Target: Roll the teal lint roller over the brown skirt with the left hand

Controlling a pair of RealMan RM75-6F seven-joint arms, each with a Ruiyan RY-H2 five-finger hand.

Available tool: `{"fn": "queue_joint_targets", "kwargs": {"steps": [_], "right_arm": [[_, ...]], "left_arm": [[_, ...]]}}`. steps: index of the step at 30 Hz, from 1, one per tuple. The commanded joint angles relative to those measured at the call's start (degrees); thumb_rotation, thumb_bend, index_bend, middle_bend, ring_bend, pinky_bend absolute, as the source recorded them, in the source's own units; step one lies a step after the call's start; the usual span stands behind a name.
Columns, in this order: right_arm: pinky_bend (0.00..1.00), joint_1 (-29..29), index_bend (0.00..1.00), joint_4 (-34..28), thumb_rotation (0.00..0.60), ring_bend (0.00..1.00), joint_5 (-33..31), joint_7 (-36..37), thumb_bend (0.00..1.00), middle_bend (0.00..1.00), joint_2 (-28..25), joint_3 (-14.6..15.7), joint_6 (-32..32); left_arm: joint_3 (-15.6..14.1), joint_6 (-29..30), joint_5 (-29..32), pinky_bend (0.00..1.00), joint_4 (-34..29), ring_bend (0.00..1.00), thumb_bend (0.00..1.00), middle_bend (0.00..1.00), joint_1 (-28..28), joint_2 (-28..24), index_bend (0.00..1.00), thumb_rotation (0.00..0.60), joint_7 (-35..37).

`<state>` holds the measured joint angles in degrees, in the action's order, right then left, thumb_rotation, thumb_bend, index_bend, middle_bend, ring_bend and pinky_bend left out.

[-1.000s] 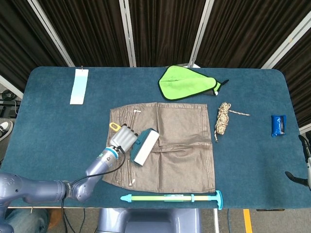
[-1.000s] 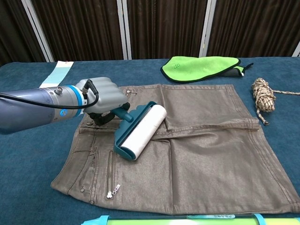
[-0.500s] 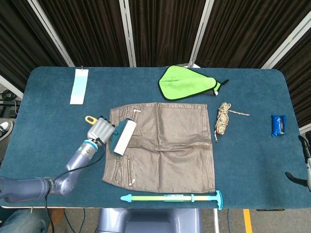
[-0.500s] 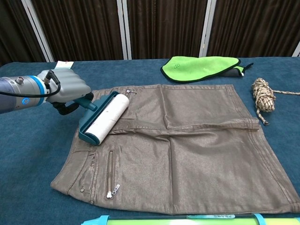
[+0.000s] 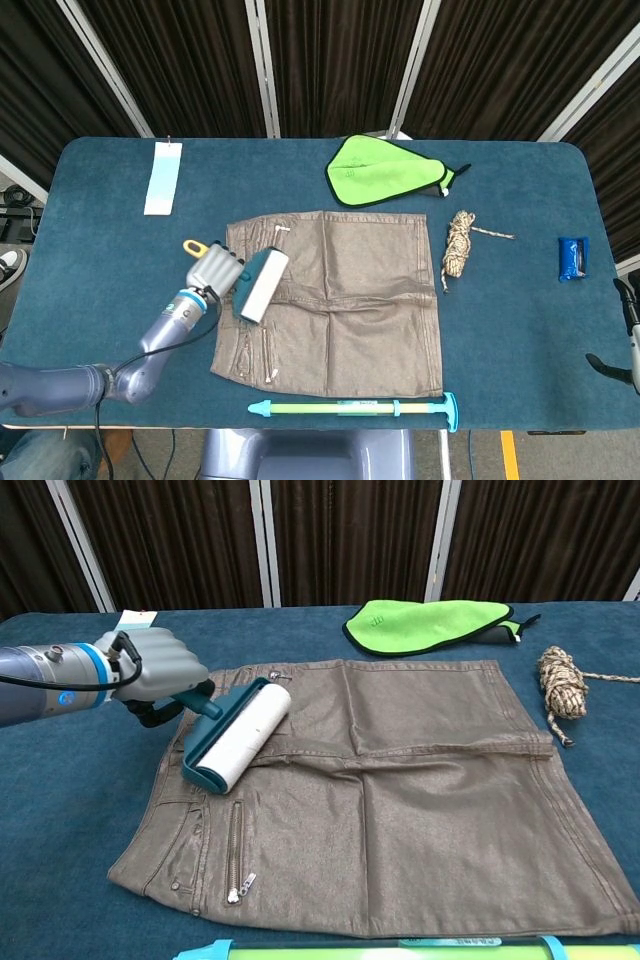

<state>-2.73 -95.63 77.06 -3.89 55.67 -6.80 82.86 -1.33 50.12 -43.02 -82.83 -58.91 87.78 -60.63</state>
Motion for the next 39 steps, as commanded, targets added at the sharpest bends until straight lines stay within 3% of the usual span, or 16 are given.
{"fn": "queue_joint_targets", "kwargs": {"steps": [1,16,31,39], "right_arm": [[0.0,0.0,0.0,0.1,0.6,0.0,0.0,0.2,0.0,0.0,-0.1,0.0,-0.1],[0.0,0.4,0.0,0.4,0.6,0.0,0.0,1.1,0.0,0.0,-0.3,0.1,0.4],[0.0,0.4,0.0,0.5,0.6,0.0,-0.2,1.0,0.0,0.0,-0.2,0.1,0.4],[0.0,0.2,0.0,0.6,0.6,0.0,-0.3,0.9,0.0,0.0,-0.2,0.1,0.1]], "left_arm": [[0.2,-0.1,0.7,0.43,-0.6,0.4,1.0,0.58,-1.5,2.3,0.71,0.6,-1.9],[1.4,2.6,5.3,0.43,-1.3,0.4,1.0,0.58,-7.5,11.2,0.71,0.6,-10.4],[2.5,4.7,9.6,0.43,-3.2,0.4,1.0,0.57,-11.5,14.4,0.71,0.6,-14.7],[1.2,6.4,12.5,0.43,-2.9,0.4,1.0,0.57,-12.3,13.8,0.7,0.6,-16.8]]}}
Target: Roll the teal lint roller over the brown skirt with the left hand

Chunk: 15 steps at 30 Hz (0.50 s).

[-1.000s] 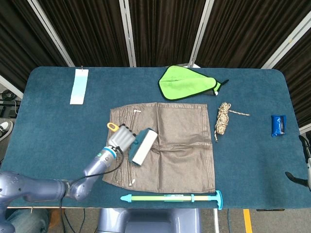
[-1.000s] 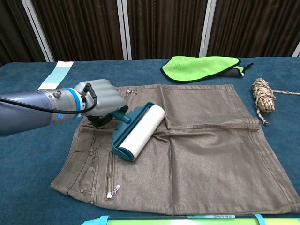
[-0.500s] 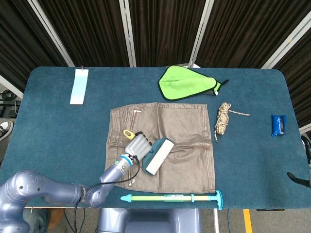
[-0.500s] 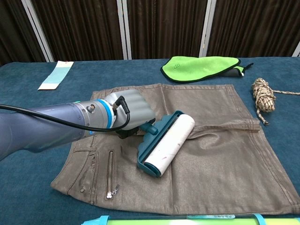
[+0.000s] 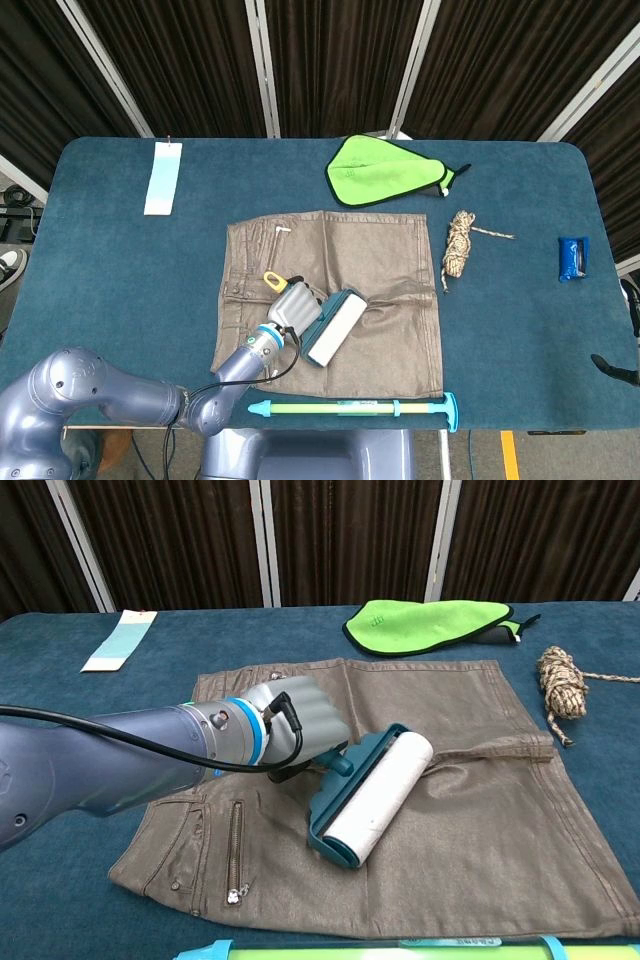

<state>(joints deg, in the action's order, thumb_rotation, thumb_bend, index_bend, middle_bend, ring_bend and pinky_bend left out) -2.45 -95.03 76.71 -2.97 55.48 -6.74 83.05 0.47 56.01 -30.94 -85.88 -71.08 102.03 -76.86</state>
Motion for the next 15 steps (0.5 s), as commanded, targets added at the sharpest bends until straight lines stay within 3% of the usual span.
{"fn": "queue_joint_targets", "kwargs": {"steps": [1,15], "right_arm": [[0.0,-0.1,0.0,0.0,0.6,0.0,0.0,0.0,0.0,0.0,0.0,0.0,-0.1],[0.0,-0.1,0.0,-0.1,0.6,0.0,0.2,-0.5,0.0,0.0,0.1,0.1,-0.1]], "left_arm": [[-0.9,0.7,0.7,0.43,0.3,0.4,1.0,0.57,-0.2,-0.9,0.7,0.6,-0.8],[-6.1,2.7,2.1,0.43,-0.1,0.4,1.0,0.57,2.9,-10.0,0.7,0.6,0.4]]}}
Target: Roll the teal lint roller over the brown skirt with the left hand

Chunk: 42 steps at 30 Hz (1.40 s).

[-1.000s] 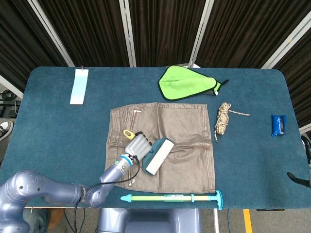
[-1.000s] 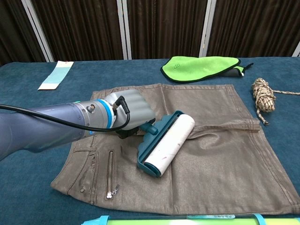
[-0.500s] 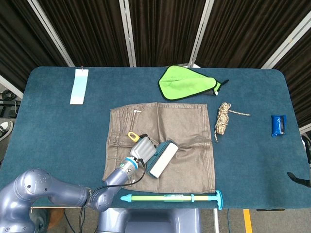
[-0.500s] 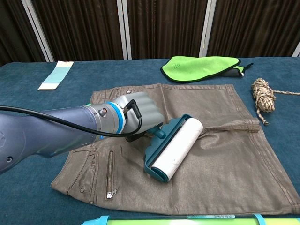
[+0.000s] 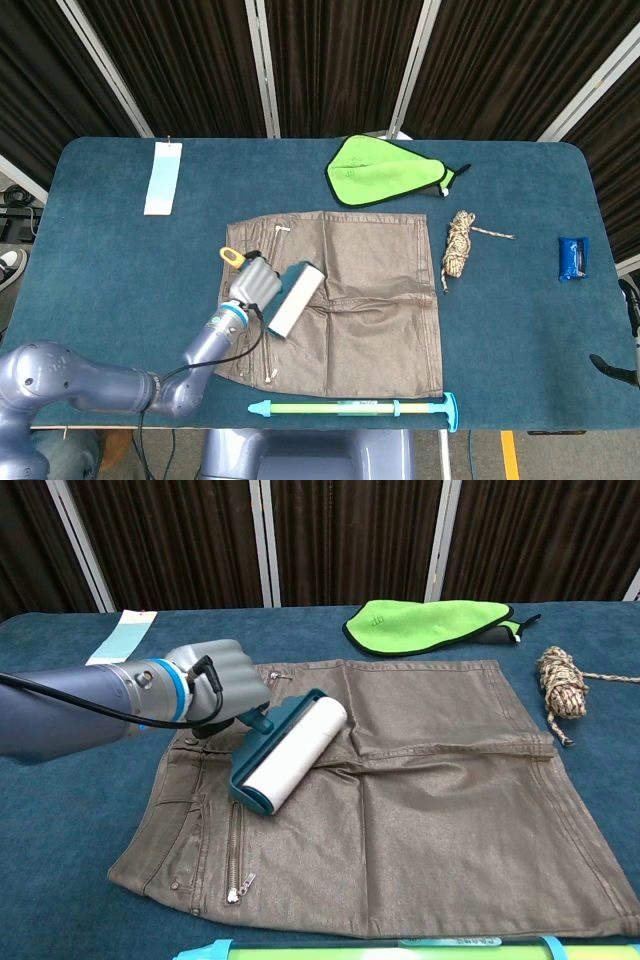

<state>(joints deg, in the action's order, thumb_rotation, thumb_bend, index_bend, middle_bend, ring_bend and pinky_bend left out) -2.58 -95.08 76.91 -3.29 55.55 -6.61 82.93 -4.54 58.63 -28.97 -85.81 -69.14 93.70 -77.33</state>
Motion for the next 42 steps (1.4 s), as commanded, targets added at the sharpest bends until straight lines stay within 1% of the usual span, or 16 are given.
{"fn": "queue_joint_targets", "kwargs": {"steps": [1,10,15,20,26,28,29,30,31,32,33,34,35,36,38,42], "right_arm": [[0.0,0.0,0.0,-0.1,0.6,0.0,0.1,-0.2,0.0,0.0,0.1,0.0,0.0],[0.0,-0.1,0.0,-0.5,0.6,0.0,0.4,-1.3,0.0,0.0,0.3,0.2,0.2],[0.0,0.0,0.0,-0.7,0.6,0.0,0.4,-1.6,0.0,0.0,0.3,0.3,0.3],[0.0,0.1,0.0,-0.9,0.6,0.0,0.8,-1.6,0.0,0.0,0.3,0.4,0.6],[0.0,0.1,0.0,-1.1,0.6,0.0,1.3,-1.9,0.0,0.0,0.3,0.7,0.7],[0.0,0.1,0.0,-1.2,0.6,0.0,1.5,-2.0,0.0,0.0,0.3,0.8,0.8],[0.0,0.1,0.0,-1.2,0.6,0.0,1.6,-2.0,0.0,0.0,0.3,0.8,0.8],[0.0,0.1,0.0,-1.3,0.6,0.0,1.7,-2.1,0.0,0.0,0.4,0.8,0.8],[0.0,0.0,0.0,-1.4,0.6,0.0,1.8,-2.1,0.0,0.0,0.3,0.8,0.8],[0.0,0.0,0.0,-1.4,0.6,0.0,1.9,-2.2,0.0,0.0,0.4,0.9,0.7],[0.0,0.0,0.0,-1.4,0.6,0.0,2.1,-2.2,0.0,0.0,0.4,1.0,0.7],[0.0,0.0,0.0,-1.4,0.6,0.0,2.2,-2.2,0.0,0.0,0.4,1.0,0.7],[0.0,-0.1,0.0,-1.5,0.6,0.0,2.4,-2.3,0.0,0.0,0.4,1.1,0.7],[0.0,-0.1,0.0,-1.6,0.6,0.0,2.5,-2.3,0.0,0.0,0.4,1.1,0.7],[0.0,-0.1,0.0,-1.7,0.6,0.0,2.9,-2.4,0.0,0.0,0.4,1.2,0.8],[0.0,0.1,0.0,-2.1,0.6,0.0,3.7,-2.2,0.0,0.0,0.3,1.4,1.3]], "left_arm": [[-1.4,0.0,0.2,0.43,-0.2,0.4,1.0,0.57,1.2,-2.2,0.7,0.6,1.2],[-4.3,-1.1,-0.4,0.43,1.3,0.4,1.0,0.57,4.1,-5.9,0.7,0.6,4.3],[-4.7,-1.4,-0.7,0.44,1.9,0.4,1.0,0.58,5.6,-7.3,0.71,0.6,6.7],[-5.1,-2.5,-0.7,0.44,4.2,0.4,1.0,0.58,7.8,-8.6,0.71,0.6,10.3],[-6.1,-3.8,-3.2,0.44,5.4,0.4,1.0,0.58,10.7,-10.6,0.71,0.6,15.1],[-6.4,-3.9,-4.6,0.43,5.9,0.4,1.0,0.58,11.9,-11.1,0.7,0.6,17.0],[-6.6,-4.1,-5.0,0.43,6.1,0.4,1.0,0.57,12.5,-11.3,0.68,0.6,17.8],[-6.7,-4.2,-5.4,0.41,6.3,0.38,0.96,0.53,13.0,-11.5,0.63,0.6,18.6],[-6.8,-4.4,-6.2,0.39,6.7,0.35,0.88,0.49,13.7,-11.7,0.58,0.6,19.8],[-6.8,-4.4,-6.9,0.33,6.9,0.27,0.7,0.4,14.1,-11.8,0.47,0.6,20.7],[-6.8,-4.4,-7.8,0.24,7.0,0.18,0.46,0.29,14.6,-12.0,0.33,0.6,21.7],[-6.7,-4.3,-8.7,0.17,7.1,0.11,0.31,0.21,15.1,-12.2,0.24,0.6,22.8],[-6.6,-4.1,-10.0,0.09,6.9,0.04,0.15,0.1,15.8,-12.7,0.12,0.6,24.4],[-6.5,-3.9,-10.9,0.04,6.7,0.01,0.05,0.04,16.2,-13.0,0.04,0.6,25.3],[-6.4,-3.1,-12.4,0.0,6.0,0.0,0.0,0.0,16.9,-14.0,0.0,0.6,26.5],[-5.8,-0.4,-15.6,0.0,3.1,0.0,0.0,0.0,18.3,-16.7,0.0,0.6,28.9]]}}
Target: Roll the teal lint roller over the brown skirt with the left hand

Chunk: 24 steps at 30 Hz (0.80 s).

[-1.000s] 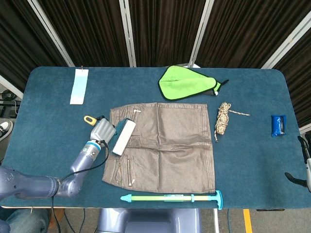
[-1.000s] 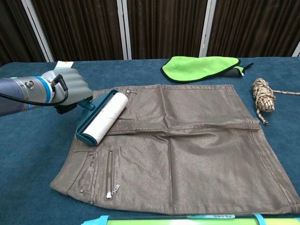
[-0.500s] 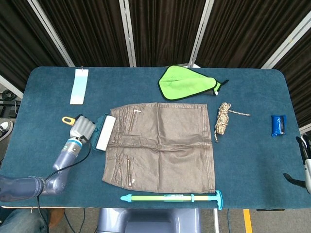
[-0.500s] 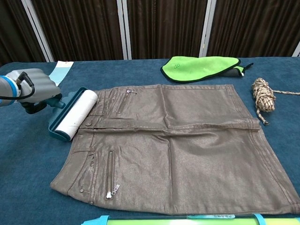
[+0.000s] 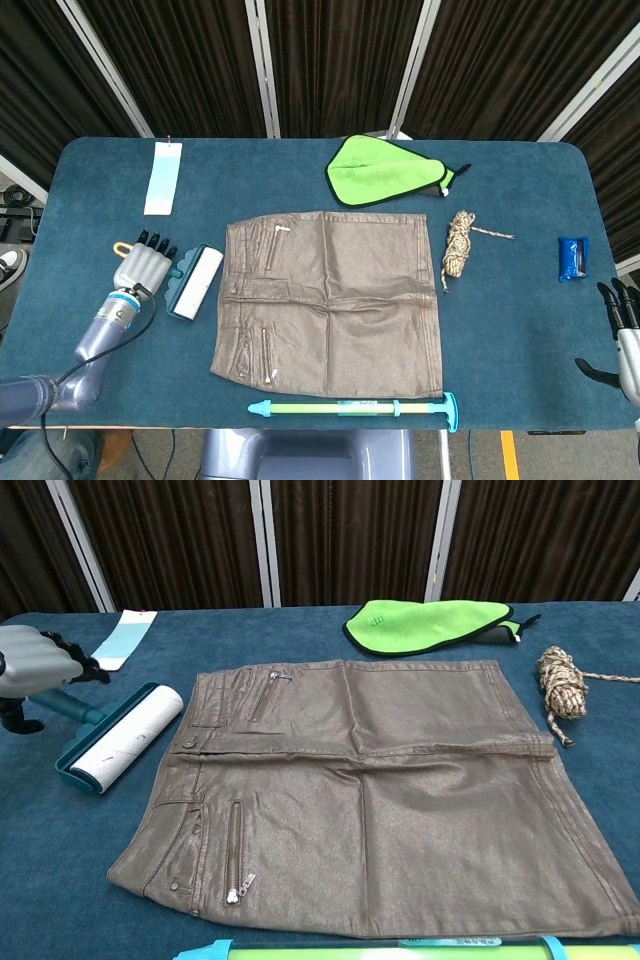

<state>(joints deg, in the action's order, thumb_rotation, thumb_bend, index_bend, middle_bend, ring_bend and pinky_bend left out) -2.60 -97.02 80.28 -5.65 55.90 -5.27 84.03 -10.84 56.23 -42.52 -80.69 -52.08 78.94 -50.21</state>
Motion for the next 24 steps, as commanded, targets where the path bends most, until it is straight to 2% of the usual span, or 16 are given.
{"fn": "queue_joint_targets", "kwargs": {"steps": [1,6,8,12,16,20,24], "right_arm": [[0.0,0.2,0.0,-0.3,0.6,0.0,0.5,0.4,0.0,0.0,-0.2,0.2,0.4],[0.0,0.4,0.0,-0.5,0.6,0.0,1.4,1.4,0.0,0.0,-0.6,0.5,0.7],[0.0,0.5,0.0,-0.6,0.6,0.0,2.1,1.9,0.0,0.0,-0.8,0.7,1.0],[0.0,1.0,0.0,-0.6,0.6,0.0,3.9,3.1,0.0,0.0,-1.2,1.2,2.1],[0.0,1.4,0.0,-0.2,0.6,0.0,5.5,4.0,0.0,0.0,-1.2,1.4,3.6],[0.0,1.6,0.0,0.6,0.6,0.0,6.6,4.6,0.0,0.0,-0.9,1.5,4.5],[0.0,1.7,0.0,1.0,0.6,0.0,7.3,5.0,0.0,0.0,-0.8,1.6,5.2]], "left_arm": [[0.8,3.1,-3.0,0.0,-3.1,0.0,0.0,0.0,1.8,-3.0,0.0,0.6,2.6],[3.4,8.5,-4.7,0.0,-7.8,0.0,0.0,0.0,4.5,-6.6,0.0,0.6,8.0],[4.9,11.8,-5.8,0.0,-11.1,0.0,0.0,0.0,6.7,-9.0,0.0,0.6,12.6],[6.0,20.4,-12.6,0.0,-17.4,0.0,0.0,0.0,12.5,-13.3,0.0,0.6,22.5],[4.7,30.5,-20.4,0.0,-21.0,0.0,0.0,0.0,19.7,-15.4,0.0,0.6,29.7],[1.9,39.6,-26.0,0.0,-22.8,0.0,0.0,0.0,26.5,-15.2,0.0,0.6,29.4],[-0.2,43.5,-29.8,0.0,-23.0,0.0,0.0,0.0,31.1,-13.5,0.0,0.6,28.6]]}}
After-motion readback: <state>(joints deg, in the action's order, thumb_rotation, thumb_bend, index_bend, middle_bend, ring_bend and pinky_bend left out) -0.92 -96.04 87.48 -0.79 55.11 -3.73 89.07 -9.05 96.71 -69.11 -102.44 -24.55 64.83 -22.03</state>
